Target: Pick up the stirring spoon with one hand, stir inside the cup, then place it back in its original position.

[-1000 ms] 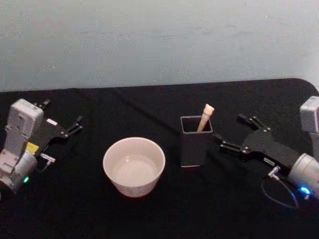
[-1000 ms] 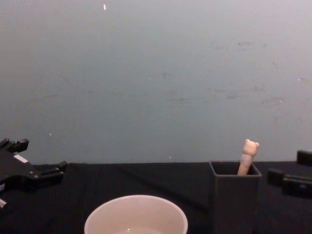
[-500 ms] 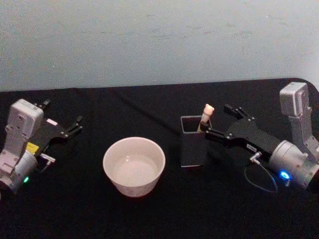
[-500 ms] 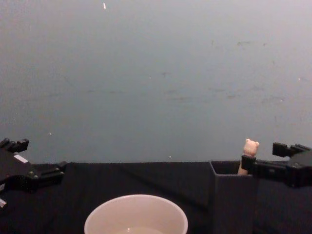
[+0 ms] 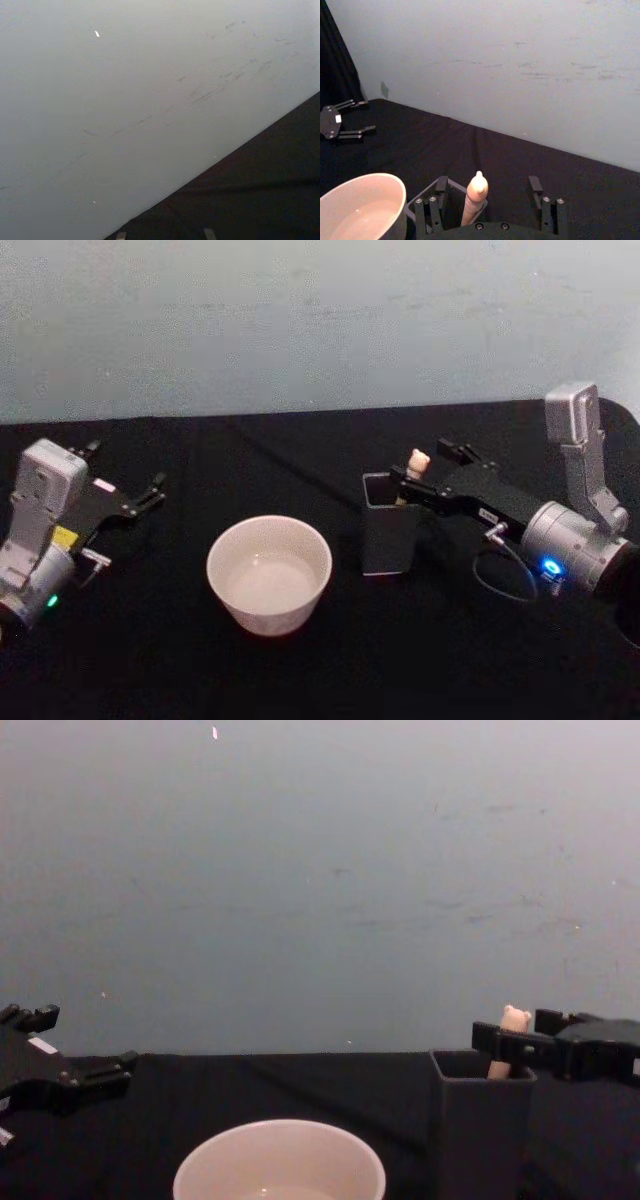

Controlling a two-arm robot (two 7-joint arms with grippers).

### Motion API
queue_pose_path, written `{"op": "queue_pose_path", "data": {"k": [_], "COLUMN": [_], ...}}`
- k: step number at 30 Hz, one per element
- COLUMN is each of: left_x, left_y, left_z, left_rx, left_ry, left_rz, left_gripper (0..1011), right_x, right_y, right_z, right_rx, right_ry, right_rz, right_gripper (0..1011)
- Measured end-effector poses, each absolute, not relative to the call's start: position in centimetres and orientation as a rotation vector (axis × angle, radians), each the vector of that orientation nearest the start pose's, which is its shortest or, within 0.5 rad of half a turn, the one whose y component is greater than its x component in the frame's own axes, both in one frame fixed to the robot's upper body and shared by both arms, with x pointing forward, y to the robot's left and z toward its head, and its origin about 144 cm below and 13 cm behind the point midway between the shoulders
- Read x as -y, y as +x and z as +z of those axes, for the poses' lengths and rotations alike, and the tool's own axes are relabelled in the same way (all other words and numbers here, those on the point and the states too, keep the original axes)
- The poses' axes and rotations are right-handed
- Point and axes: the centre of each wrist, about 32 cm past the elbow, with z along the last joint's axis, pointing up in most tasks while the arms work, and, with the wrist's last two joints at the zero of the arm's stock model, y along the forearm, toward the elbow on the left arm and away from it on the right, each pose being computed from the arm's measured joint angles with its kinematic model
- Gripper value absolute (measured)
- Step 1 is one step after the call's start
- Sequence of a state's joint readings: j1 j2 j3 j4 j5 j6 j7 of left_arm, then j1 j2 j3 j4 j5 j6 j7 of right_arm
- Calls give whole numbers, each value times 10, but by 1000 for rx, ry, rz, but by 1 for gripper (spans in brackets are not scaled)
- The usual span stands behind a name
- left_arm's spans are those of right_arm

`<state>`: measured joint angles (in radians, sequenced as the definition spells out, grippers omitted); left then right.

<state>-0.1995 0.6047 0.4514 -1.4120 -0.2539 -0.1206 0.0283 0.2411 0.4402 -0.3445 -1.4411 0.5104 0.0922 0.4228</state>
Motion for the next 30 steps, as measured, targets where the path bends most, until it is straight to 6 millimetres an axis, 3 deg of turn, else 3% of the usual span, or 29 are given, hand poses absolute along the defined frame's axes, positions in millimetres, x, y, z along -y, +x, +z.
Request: {"op": "queue_pose_path", "data": {"k": [30], "left_x": [-310], "left_y": [489], "left_z": [1140], "left_rx": [285], "left_ry": [304], "left_rz": [1248], "left_gripper": [1001], "right_x": [278], "right_y": [517], "right_z": [1172], "right_rx": [-196], "right_ry": [-65], "right_rz": [-862], "right_gripper": [1002]}}
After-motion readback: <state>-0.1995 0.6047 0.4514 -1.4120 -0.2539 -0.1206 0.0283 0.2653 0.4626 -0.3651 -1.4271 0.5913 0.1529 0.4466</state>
